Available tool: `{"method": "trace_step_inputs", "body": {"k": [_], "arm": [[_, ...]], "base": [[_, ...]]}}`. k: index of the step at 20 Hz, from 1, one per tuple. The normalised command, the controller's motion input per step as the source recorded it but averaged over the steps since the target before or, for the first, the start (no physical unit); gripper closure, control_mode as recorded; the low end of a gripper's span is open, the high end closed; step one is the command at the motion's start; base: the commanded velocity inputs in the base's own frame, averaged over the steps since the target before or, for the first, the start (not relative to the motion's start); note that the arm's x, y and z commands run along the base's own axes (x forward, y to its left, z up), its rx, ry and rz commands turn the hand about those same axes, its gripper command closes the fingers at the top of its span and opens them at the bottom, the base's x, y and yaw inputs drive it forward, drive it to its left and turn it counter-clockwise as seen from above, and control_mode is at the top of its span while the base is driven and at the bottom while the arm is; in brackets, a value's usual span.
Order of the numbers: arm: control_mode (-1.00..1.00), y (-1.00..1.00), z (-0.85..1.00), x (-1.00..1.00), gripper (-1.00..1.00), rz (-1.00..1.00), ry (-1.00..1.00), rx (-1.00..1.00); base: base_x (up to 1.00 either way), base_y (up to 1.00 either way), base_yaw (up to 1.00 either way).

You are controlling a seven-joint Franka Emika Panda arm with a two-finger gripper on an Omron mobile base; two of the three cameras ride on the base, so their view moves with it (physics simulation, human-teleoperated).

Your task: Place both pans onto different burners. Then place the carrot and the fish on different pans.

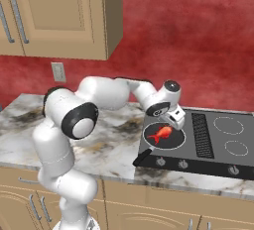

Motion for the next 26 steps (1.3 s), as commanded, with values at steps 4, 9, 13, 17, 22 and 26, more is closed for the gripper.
{"method": "trace_step_inputs", "body": {"k": [4,9,13,17,22,26], "arm": [[-1.00,0.46,0.72,-0.41,-1.00,0.06,-0.09,-0.03],[-1.00,0.35,0.82,-0.44,-1.00,0.02,-0.07,0.00],[-1.00,0.35,0.72,-0.57,-1.00,0.01,-0.10,0.00],[-1.00,0.50,0.38,-0.71,-1.00,0.00,-0.23,-0.05],[-1.00,0.51,0.31,-0.77,-1.00,0.00,-0.28,-0.03],[-1.00,0.53,0.68,-0.42,-1.00,0.01,-0.06,-0.02]], "base": [[0.00,0.00,0.00],[0.00,0.00,0.00],[0.00,0.00,0.00],[0.00,0.00,0.00],[0.00,0.00,0.00],[0.00,0.00,0.00]]}}
